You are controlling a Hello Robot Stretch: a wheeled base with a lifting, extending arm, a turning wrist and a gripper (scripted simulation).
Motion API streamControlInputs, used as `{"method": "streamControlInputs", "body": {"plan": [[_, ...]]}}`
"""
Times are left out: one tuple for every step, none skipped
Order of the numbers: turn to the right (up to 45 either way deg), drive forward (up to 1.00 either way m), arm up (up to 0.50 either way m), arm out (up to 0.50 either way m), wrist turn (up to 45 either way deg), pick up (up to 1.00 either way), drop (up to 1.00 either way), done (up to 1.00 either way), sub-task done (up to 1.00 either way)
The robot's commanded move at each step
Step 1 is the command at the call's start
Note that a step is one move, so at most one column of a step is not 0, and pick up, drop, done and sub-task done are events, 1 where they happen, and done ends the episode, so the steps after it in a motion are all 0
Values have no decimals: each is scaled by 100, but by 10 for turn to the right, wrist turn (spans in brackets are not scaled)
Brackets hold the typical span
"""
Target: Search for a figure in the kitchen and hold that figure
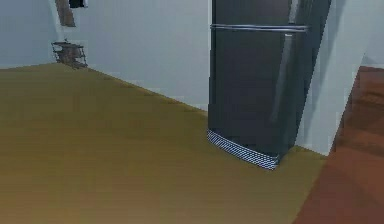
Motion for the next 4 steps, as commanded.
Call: {"method": "streamControlInputs", "body": {"plan": [[-450,0,0,0,0,0,0,0,0],[0,100,0,0,0,0,0,0,0],[-30,0,0,0,0,0,0,0,0],[0,50,0,0,0,0,0,0,0]]}}
